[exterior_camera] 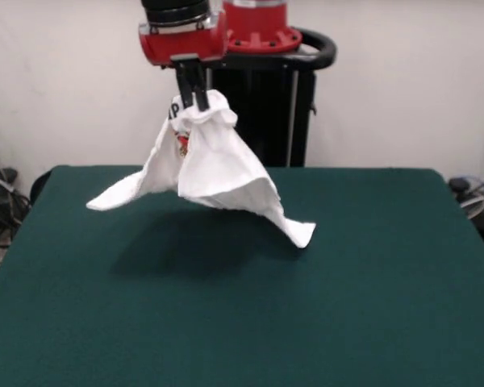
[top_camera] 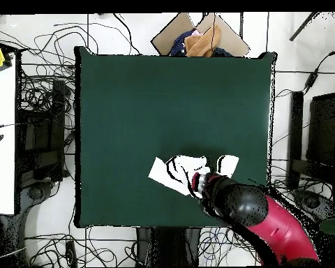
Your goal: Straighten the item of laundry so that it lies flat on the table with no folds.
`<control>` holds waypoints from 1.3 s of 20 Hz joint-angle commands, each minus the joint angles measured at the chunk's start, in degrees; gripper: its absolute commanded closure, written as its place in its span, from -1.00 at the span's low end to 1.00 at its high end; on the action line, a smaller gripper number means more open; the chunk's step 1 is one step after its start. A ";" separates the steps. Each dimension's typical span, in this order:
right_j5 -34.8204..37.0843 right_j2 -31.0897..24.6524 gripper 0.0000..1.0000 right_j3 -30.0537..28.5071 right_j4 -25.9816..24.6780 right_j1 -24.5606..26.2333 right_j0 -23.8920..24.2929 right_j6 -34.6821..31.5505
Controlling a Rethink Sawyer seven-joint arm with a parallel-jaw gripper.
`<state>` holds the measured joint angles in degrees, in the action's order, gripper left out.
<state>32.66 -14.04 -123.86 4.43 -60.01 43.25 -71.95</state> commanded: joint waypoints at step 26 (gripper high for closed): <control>41.56 -15.18 1.00 44.08 -16.30 8.86 5.26 13.93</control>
<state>67.48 -24.77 -82.47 -11.81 -43.35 48.70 -66.36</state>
